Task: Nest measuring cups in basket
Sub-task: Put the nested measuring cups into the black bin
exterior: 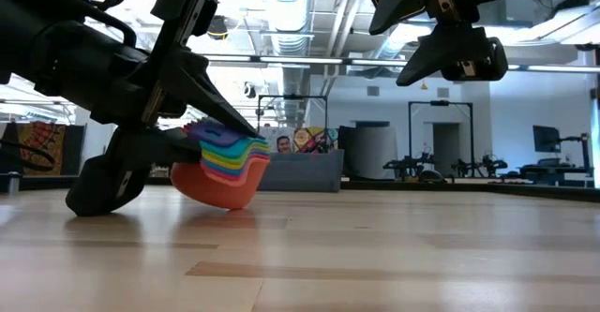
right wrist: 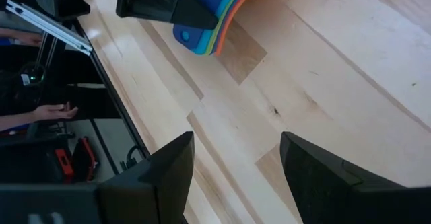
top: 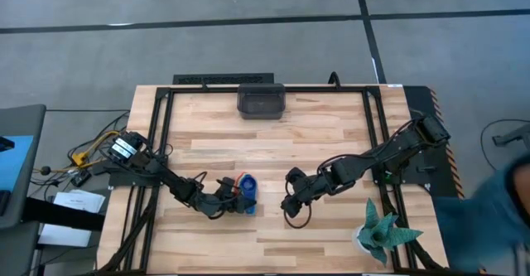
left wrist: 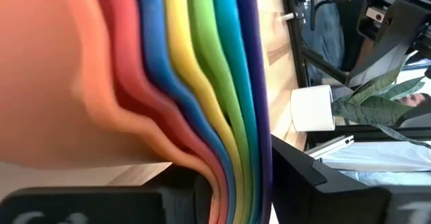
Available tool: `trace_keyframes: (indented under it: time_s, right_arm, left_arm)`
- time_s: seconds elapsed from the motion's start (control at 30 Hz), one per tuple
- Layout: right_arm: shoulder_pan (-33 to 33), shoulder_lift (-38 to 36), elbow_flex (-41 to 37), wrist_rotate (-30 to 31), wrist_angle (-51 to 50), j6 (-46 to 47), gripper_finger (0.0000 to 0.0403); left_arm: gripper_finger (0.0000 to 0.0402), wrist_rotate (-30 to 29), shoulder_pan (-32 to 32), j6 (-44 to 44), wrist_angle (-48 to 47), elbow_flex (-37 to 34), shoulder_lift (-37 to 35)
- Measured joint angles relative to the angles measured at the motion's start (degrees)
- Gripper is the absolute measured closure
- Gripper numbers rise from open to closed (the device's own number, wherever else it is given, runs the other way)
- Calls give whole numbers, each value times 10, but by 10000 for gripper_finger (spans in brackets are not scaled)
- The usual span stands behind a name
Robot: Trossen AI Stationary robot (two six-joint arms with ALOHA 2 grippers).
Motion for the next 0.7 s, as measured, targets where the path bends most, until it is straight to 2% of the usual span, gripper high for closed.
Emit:
trace_keyframes:
  time_s: [0.27,0.53,0.7]
  right_arm:
    - [0,0,0,0,0,-4,158]
    - [0,0,0,0,0,-12,158]
    - [0,0,0,0,0,-13,158]
  left_arm:
    - [333,-1,0,-1,0,0,0]
    - [310,-3,0,-4,3,0,0]
    - [319,-2,0,11,23,-1,1]
